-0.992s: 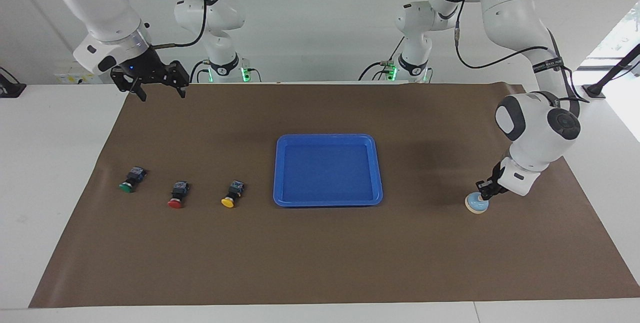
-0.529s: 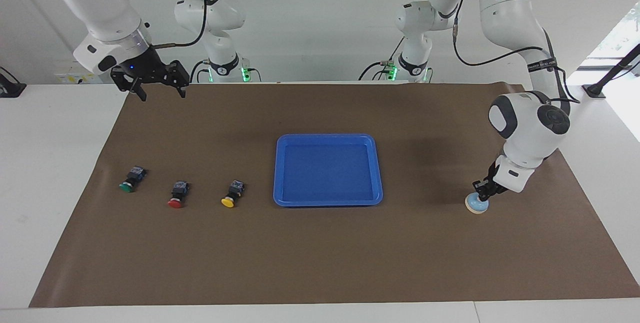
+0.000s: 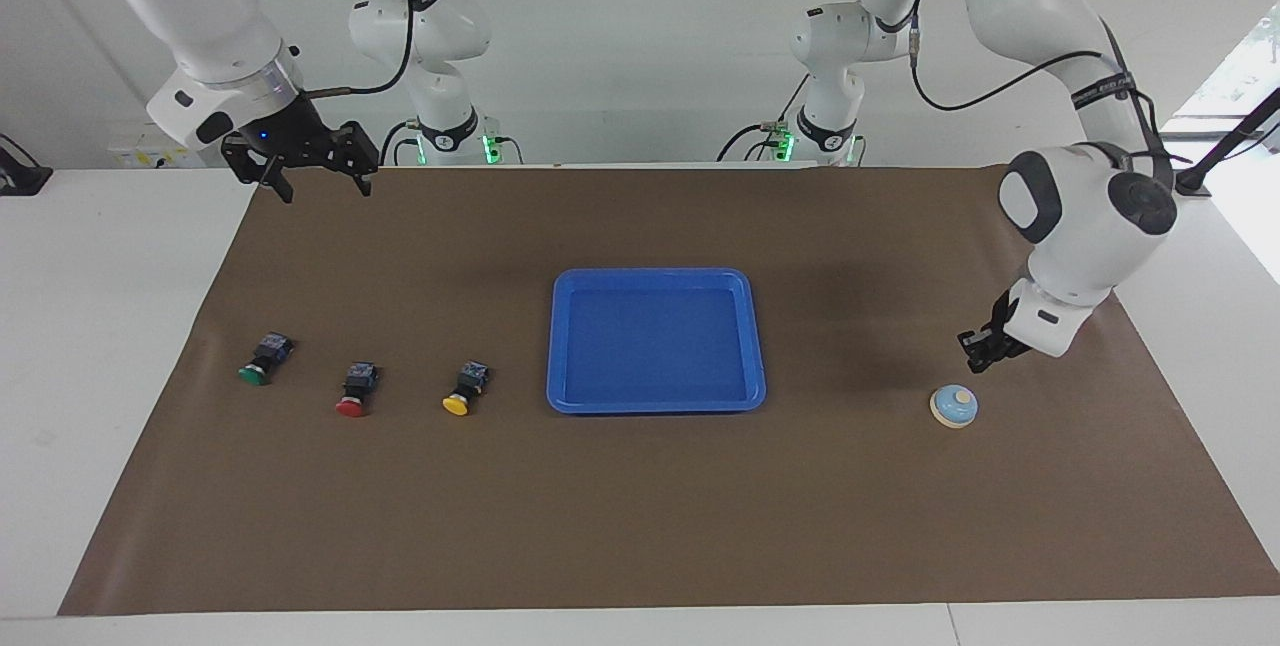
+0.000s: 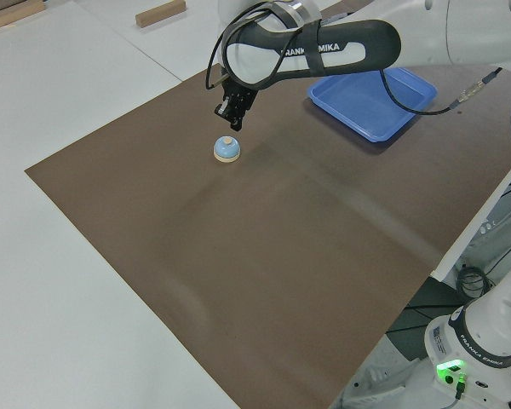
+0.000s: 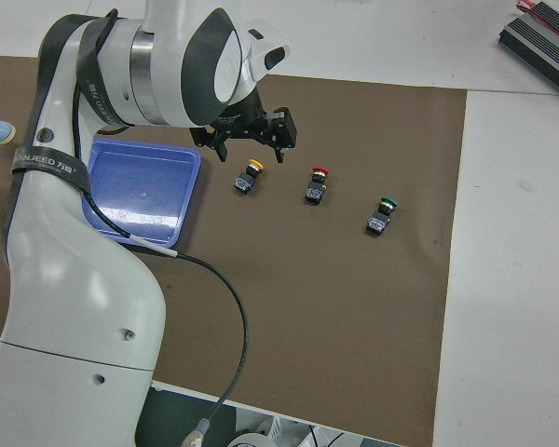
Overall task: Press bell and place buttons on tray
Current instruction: 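Lift the left gripper off the bell and draw it back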
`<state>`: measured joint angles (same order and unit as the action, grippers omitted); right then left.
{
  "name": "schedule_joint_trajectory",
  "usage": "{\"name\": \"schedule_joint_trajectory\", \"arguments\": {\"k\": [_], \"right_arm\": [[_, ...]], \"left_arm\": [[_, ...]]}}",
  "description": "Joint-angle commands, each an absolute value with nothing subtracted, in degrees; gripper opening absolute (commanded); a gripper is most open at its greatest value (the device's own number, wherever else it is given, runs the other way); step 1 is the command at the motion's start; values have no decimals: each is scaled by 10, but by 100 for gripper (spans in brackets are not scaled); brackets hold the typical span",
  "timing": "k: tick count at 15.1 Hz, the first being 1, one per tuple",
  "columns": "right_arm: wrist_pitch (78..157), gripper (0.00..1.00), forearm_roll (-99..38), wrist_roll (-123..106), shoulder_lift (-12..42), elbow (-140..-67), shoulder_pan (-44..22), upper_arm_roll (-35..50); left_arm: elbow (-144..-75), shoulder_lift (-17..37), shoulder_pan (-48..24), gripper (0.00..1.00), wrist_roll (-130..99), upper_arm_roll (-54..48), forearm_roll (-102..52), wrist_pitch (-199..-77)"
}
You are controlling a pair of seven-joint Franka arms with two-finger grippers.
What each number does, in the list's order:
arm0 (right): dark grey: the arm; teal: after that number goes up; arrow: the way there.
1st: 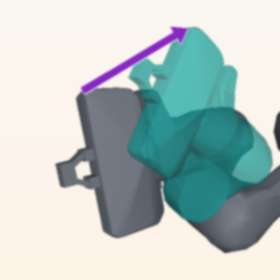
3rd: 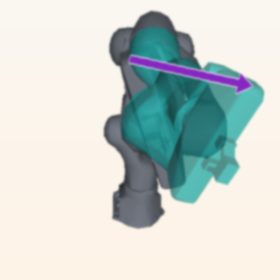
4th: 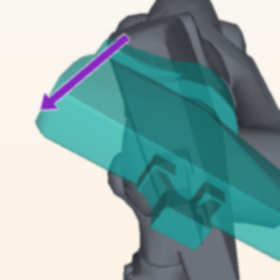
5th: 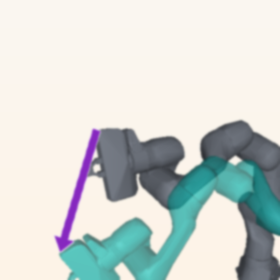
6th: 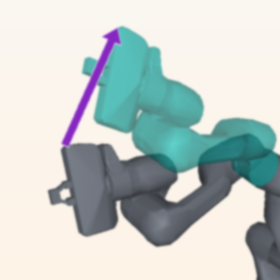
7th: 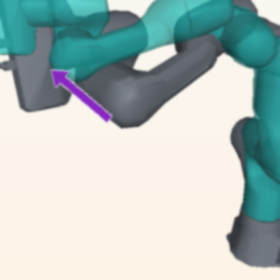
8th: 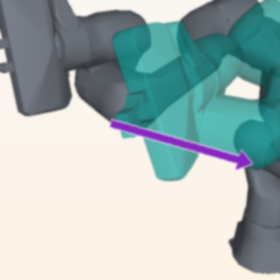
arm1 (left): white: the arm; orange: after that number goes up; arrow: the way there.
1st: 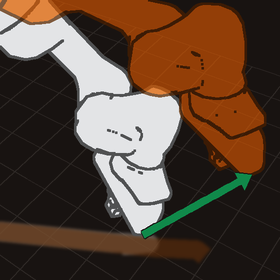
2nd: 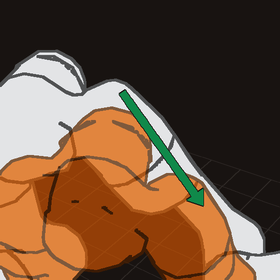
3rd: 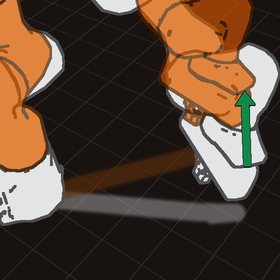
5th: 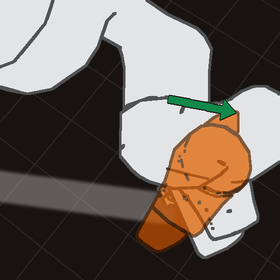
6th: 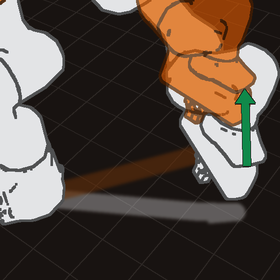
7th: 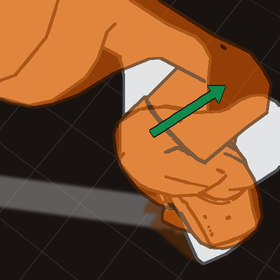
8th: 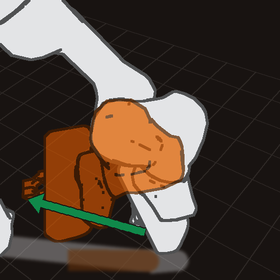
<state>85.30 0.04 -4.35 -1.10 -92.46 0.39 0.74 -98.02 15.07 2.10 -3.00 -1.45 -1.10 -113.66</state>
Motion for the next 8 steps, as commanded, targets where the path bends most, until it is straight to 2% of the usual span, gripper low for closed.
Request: {"name": "schedule_joint_trajectory", "arguments": {"k": [1,3,4,5,6,8], "right_arm": [[854,100,2,-53,-21,-935,10,10],[854,100,2,-54,-21,-935,10,10],[854,100,2,-54,-21,-935,10,10],[854,100,2,-54,-21,-935,10,10],[854,100,2,-54,-21,-935,10,10],[854,100,2,-53,-21,-935,10,10]], "left_arm": [[-1001,71,24,0,-41,-17,1,-1067],[-1000,36,23,1,-40,-18,1,-1033],[-1000,20,20,22,-40,-18,1,-1015],[-999,6,18,39,-40,-18,1,-998],[-998,-4,17,64,-40,-19,1,-981],[-997,-18,17,92,-35,-22,1,-965]]}}
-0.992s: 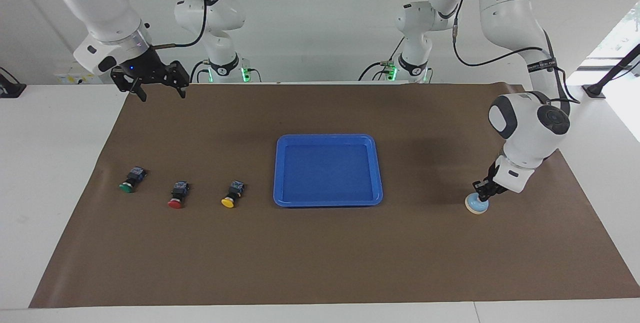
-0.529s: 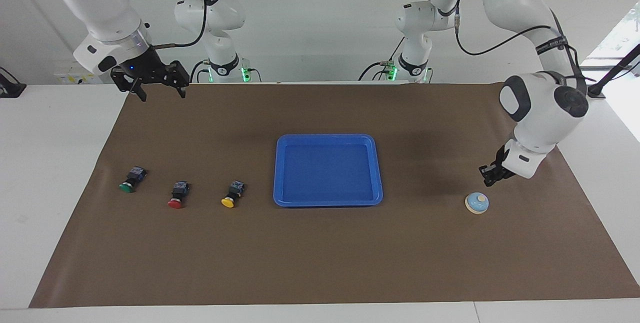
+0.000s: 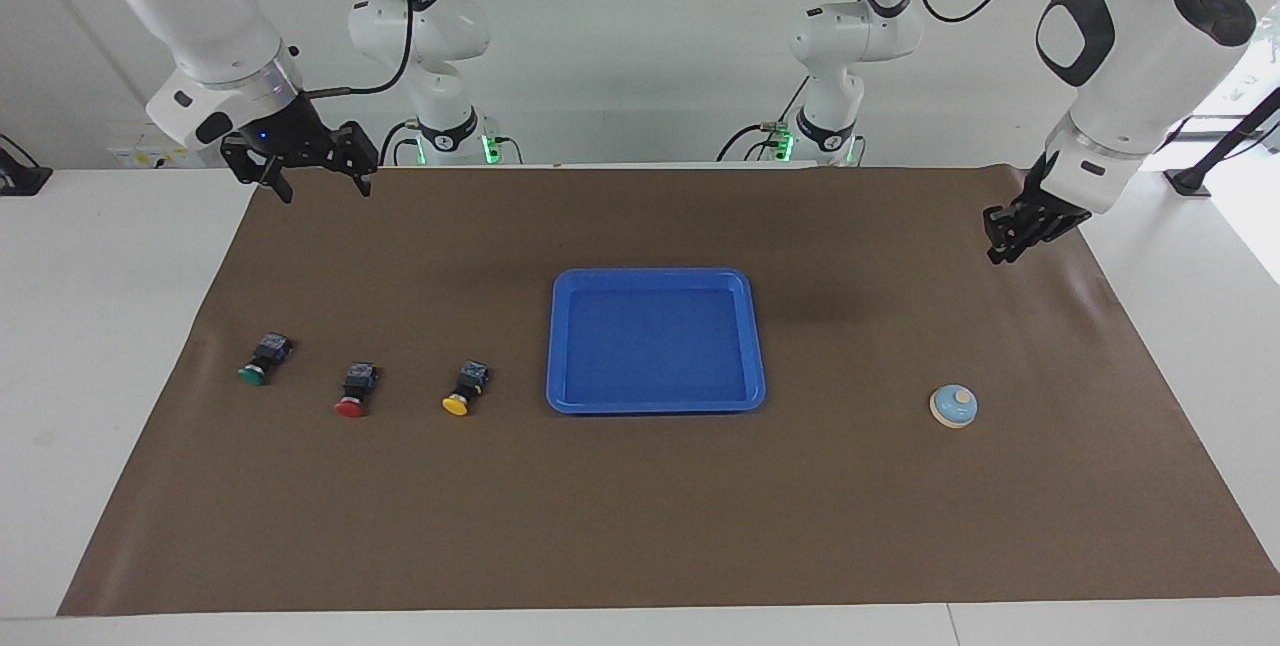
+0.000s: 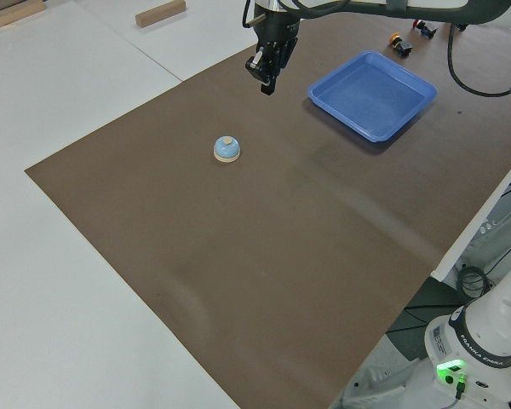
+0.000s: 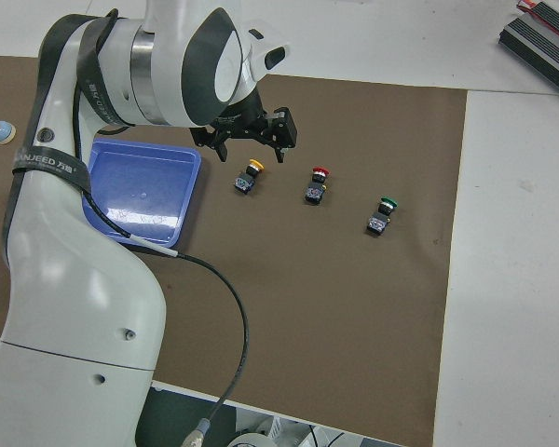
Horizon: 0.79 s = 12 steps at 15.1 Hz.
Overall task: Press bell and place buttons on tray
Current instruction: 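Lift the left gripper off the bell and draw it back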
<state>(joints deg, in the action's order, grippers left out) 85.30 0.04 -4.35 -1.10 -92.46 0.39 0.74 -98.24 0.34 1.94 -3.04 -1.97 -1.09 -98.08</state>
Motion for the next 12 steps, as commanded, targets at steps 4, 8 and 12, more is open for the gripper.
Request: {"name": "schedule_joint_trajectory", "arguments": {"k": [4,8,12], "right_arm": [[854,100,2,-54,-21,-935,10,10],[854,100,2,-54,-21,-934,6,10],[854,100,2,-55,-21,-934,4,10]], "left_arm": [[-991,-21,7,100,-36,-26,-5,-966],[-978,-18,-4,100,-37,-26,-5,-945],[-978,-18,-4,100,-37,-26,-5,-938]]}}
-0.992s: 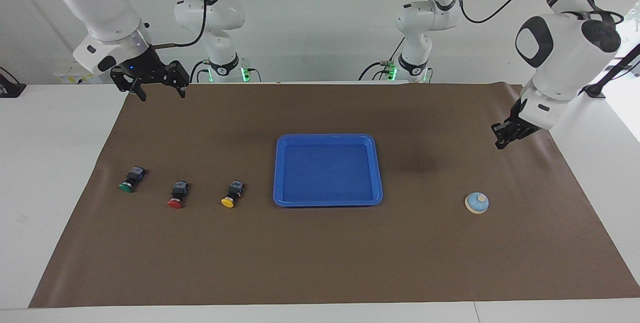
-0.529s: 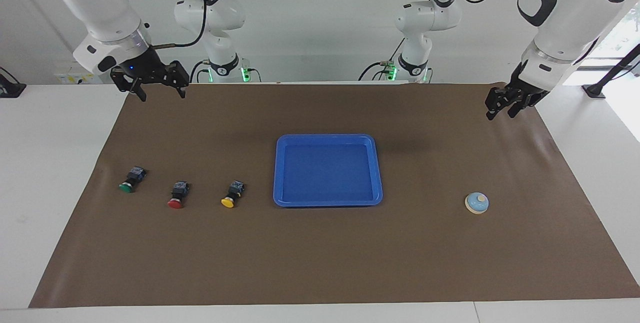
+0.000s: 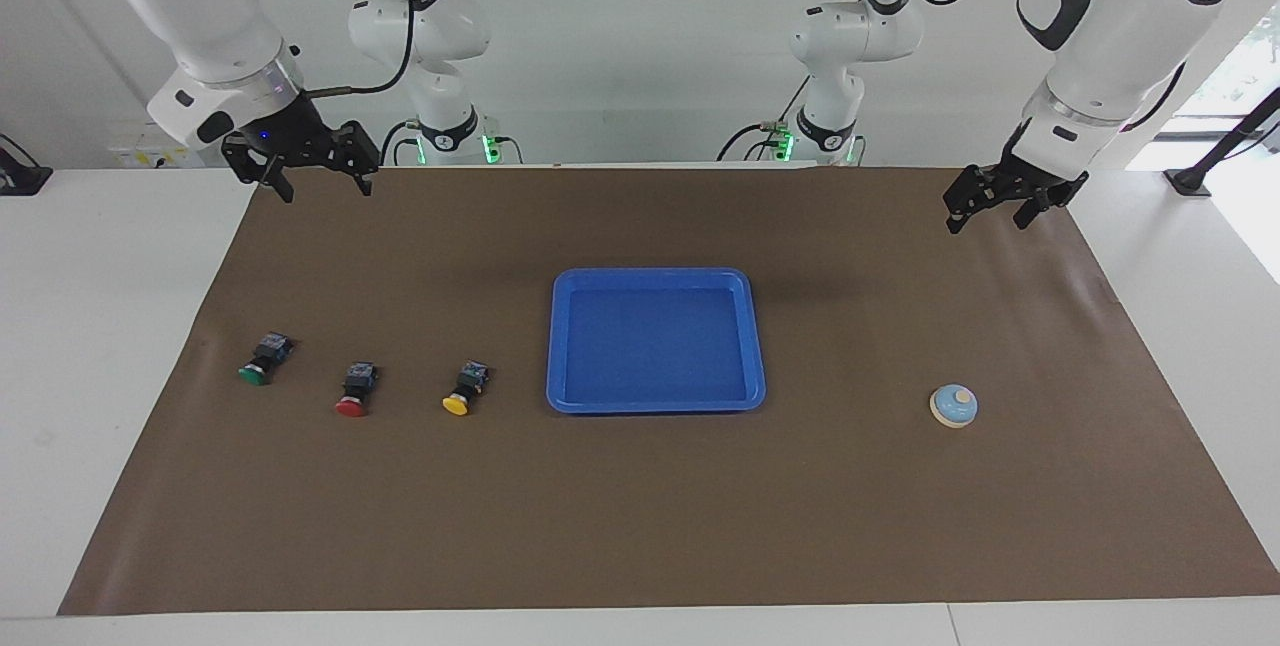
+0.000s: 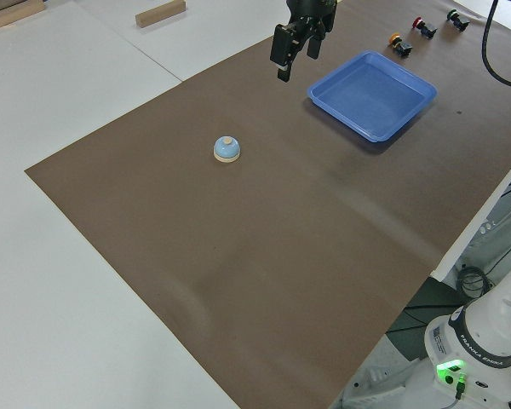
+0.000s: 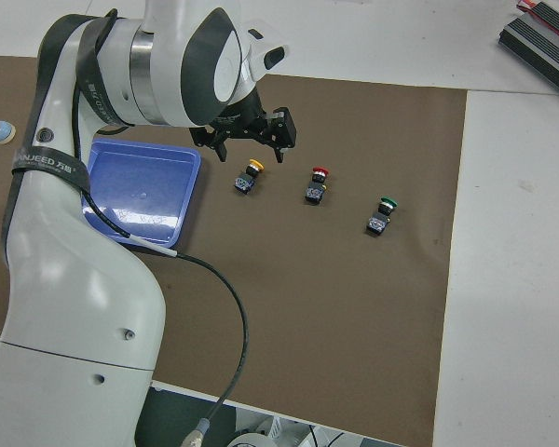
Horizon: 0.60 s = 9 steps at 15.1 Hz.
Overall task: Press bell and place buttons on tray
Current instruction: 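Lift the left gripper off the bell and draw it back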
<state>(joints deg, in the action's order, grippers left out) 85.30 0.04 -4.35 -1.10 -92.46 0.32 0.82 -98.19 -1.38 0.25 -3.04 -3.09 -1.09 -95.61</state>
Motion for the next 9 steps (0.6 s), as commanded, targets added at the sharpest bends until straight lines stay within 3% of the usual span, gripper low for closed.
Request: {"name": "schedule_joint_trajectory", "arguments": {"k": [1,9], "right_arm": [[855,100,2,-54,-21,-934,4,10],[863,100,-4,-52,-25,-943,3,11]], "left_arm": [[-977,-18,-4,100,-37,-26,-5,-930],[-982,-20,-2,100,-34,-25,-4,-919]]}}
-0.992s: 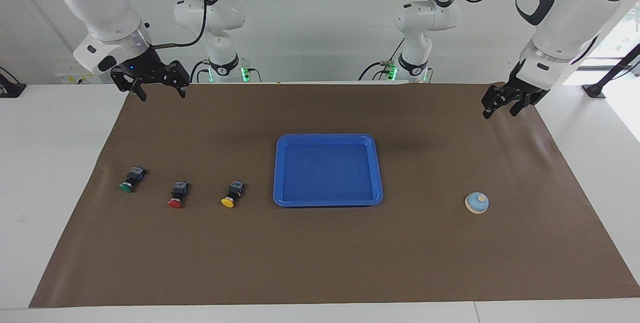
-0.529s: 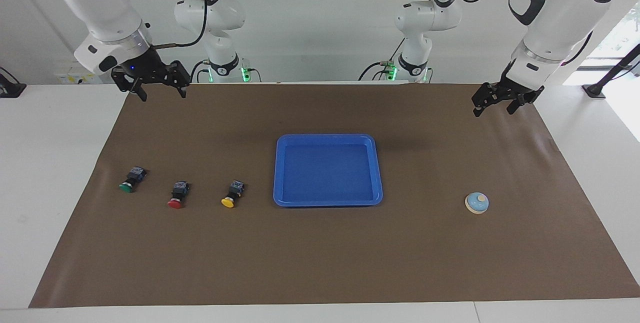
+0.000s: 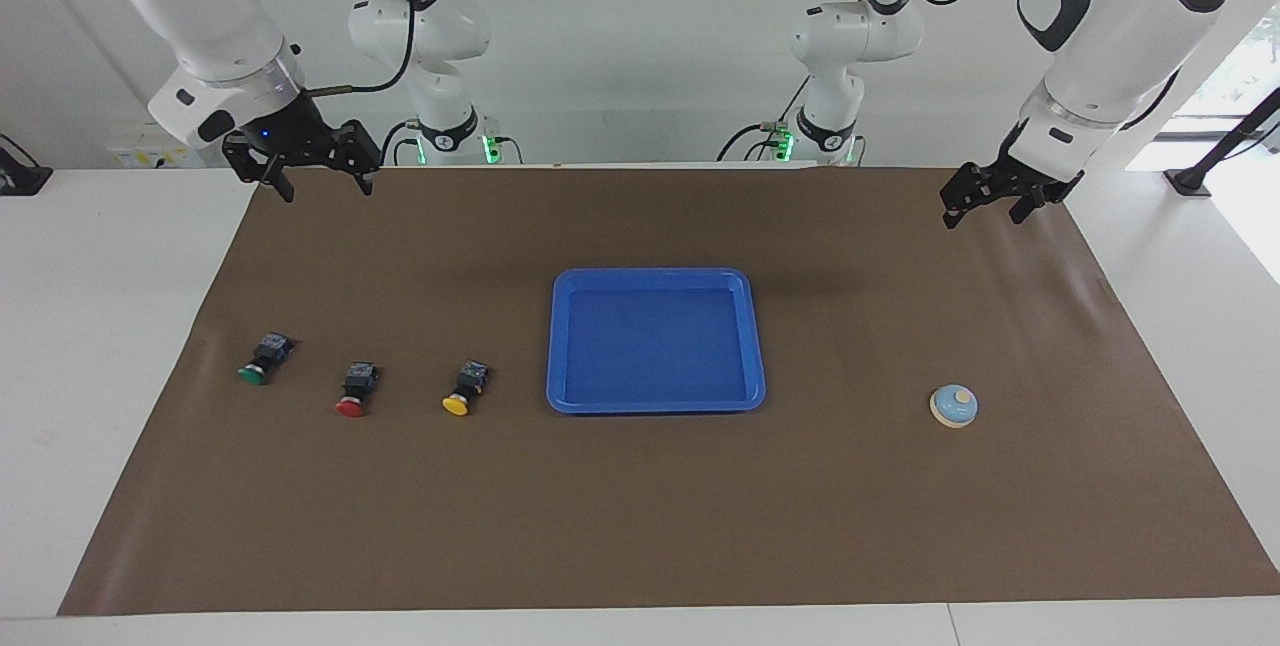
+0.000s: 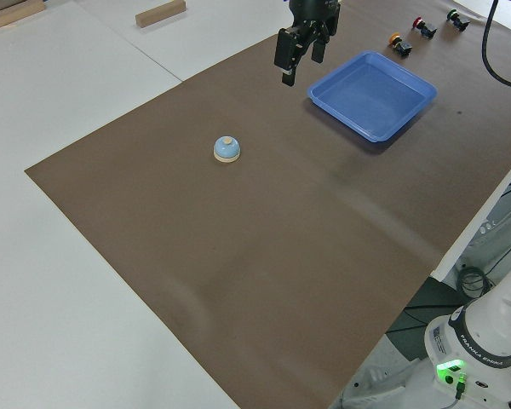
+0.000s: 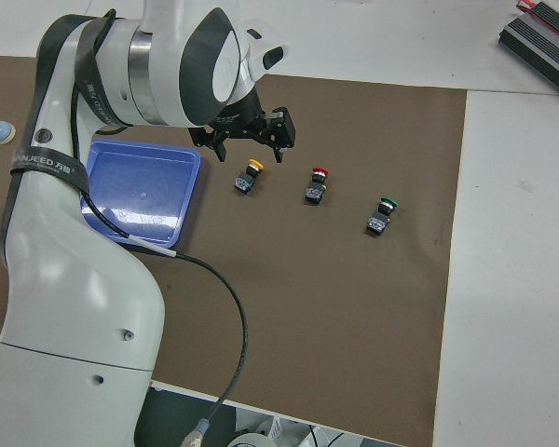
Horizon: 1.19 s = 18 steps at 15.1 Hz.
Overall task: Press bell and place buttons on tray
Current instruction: 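Lift the left gripper off the bell and draw it back, then grasp the yellow button switch with the right gripper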
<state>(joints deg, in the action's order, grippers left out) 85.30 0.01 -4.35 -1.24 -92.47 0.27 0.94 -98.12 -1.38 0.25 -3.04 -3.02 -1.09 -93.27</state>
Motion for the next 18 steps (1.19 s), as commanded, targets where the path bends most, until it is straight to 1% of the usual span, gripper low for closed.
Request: {"name": "schedule_joint_trajectory", "arguments": {"k": [1,3,5,7,9,11,14,18], "right_arm": [[877,100,-4,-48,-30,-953,3,11],[929,100,-4,-33,-39,-993,1,11],[960,100,-4,-1,-37,-1020,-21,11],[984,100,-4,53,-5,-1026,-35,11],[1034,100,-4,92,38,-1030,-52,11],[1111,100,-4,146,74,-1055,-71,11],[1237,100,-1,221,92,-1126,-95,11],[1309,100,4,272,159,-1121,-100,11]], "left_arm": [[-982,-21,0,100,-35,-25,-4,-918],[-981,-21,-1,100,-34,-25,-4,-930],[-982,-22,-1,100,-37,-25,-4,-926],[-981,-22,3,100,-36,-24,-4,-928],[-981,-22,4,100,-36,-23,-4,-928],[-981,-22,4,100,-36,-23,-4,-928],[-981,-22,4,100,-36,-23,-4,-928],[-981,-23,4,100,-36,-23,-4,-928]]}}
